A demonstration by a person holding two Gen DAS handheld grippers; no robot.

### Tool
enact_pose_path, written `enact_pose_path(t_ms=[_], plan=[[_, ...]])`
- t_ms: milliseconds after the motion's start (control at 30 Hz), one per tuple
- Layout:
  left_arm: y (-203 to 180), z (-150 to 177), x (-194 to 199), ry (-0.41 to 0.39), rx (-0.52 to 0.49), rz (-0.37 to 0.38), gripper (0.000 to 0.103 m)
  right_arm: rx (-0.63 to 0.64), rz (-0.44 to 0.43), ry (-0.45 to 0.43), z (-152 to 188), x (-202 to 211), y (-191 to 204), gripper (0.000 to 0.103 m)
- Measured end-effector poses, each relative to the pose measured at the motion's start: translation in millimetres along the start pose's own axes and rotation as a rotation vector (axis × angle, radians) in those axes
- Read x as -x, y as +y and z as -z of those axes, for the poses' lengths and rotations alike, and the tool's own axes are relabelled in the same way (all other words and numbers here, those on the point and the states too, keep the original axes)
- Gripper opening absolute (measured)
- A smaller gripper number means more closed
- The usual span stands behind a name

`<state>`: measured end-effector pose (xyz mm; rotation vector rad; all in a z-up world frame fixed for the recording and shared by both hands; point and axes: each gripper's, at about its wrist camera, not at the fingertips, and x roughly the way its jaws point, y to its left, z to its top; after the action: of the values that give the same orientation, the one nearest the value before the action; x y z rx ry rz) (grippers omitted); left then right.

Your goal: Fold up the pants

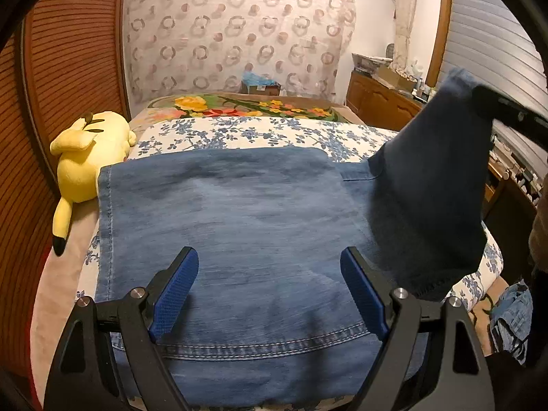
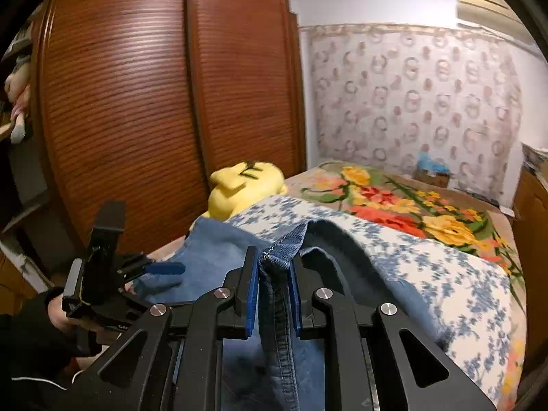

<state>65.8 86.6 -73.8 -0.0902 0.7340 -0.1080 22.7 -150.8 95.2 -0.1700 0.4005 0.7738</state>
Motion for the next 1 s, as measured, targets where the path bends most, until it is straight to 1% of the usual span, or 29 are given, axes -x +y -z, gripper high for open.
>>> enact_pose_path(t_ms=[67, 100, 133, 167, 267, 400, 500, 533, 667, 767, 933, 1000], plan=[[1.1, 0.9, -0.6, 0.0, 0.005, 0.001, 0.085, 0.021, -0.004, 0.038, 1.2, -14.9, -2.3, 0.018], [1.2, 0.9, -1.4, 0.002, 0.005, 0.002, 0.086, 0.023, 0.001, 0.051, 2.6, -19.1, -5.5, 0.021], [0.8, 1.2, -2.0, 0.003, 0.004, 0.001, 0.085, 0.021, 0.013, 0.059, 1.8, -20.5, -10.2, 0.028], [0.4, 1.4, -2.0, 0.003, 0.003, 0.001, 0.085, 0.014, 0.022, 0.065, 0.1, -24.2, -14.1, 0.031], [-2.2, 1.8, -2.9, 0.005, 0.001, 0.005, 0.085, -0.016, 0.043, 0.07, -2.1, -30.0, -27.2, 0.032], [-6.1, 1.6, -4.5, 0.008, -0.006, 0.014, 0.085, -0.06, 0.088, 0.098, 5.6, -43.6, -41.7, 0.032], [-9.8, -1.8, -6.8, 0.011, -0.011, 0.028, 0.085, -0.082, 0.129, 0.129, 16.8, -47.6, -43.5, 0.033], [-11.7, -4.1, -6.8, 0.008, -0.015, 0.037, 0.085, -0.087, 0.14, 0.138, 19.7, -45.1, -35.4, 0.033], [-20.4, -14.5, -6.1, -0.007, -0.033, 0.058, 0.085, -0.127, 0.168, 0.173, 32.4, -52.6, -34.2, 0.038], [-25.7, -23.2, -7.0, -0.016, -0.042, 0.075, 0.085, -0.152, 0.19, 0.195, 39.3, -55.5, -38.1, 0.039], [-35.2, -39.5, -16.1, -0.031, -0.043, 0.139, 0.085, -0.196, 0.205, 0.229, 50.8, -53.6, -39.4, 0.04], [-39.1, -42.8, -21.8, -0.025, -0.049, 0.149, 0.085, -0.209, 0.206, 0.245, 54.8, -57.5, -40.3, 0.04]])
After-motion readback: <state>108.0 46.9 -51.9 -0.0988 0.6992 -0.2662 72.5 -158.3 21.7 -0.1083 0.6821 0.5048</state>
